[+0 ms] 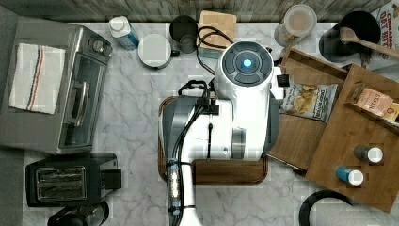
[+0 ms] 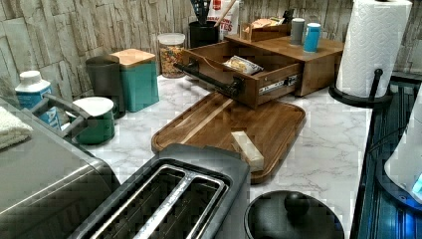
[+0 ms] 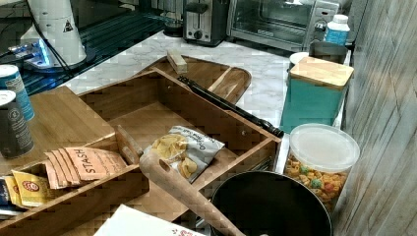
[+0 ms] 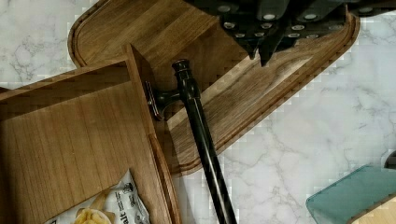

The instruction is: Close the drawer.

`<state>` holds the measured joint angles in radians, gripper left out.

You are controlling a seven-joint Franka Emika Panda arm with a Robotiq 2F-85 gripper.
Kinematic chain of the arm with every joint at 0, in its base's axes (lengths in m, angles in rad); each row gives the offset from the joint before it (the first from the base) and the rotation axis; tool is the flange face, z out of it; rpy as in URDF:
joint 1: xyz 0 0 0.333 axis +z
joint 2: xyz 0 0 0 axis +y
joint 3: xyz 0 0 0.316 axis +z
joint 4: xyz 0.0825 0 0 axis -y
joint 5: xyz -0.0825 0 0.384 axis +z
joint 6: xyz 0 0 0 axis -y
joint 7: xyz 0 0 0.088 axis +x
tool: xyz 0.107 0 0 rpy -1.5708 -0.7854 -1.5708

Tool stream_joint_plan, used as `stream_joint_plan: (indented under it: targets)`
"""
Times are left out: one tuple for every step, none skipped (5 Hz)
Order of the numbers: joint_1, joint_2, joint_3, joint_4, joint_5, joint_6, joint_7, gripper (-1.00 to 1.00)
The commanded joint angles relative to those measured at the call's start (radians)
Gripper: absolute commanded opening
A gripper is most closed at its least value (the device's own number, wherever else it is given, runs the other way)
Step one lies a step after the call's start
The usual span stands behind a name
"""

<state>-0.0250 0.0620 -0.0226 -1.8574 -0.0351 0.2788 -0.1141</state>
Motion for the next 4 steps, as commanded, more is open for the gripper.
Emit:
stream_joint_plan:
  targets:
    - [-0.001,0.001,-0.001,-0.003,0.000,0.000,0.000,-1.00]
    - [-0.001,0.001,-0.001,-0.003,0.000,0.000,0.000,-1.00]
    - [-0.017,-0.021,-0.010,-0.123,-0.008,0.169,-0.153,-1.00]
    - [-0.006,0.030,-0.003,-0.151,-0.065,0.303,-0.184,-1.00]
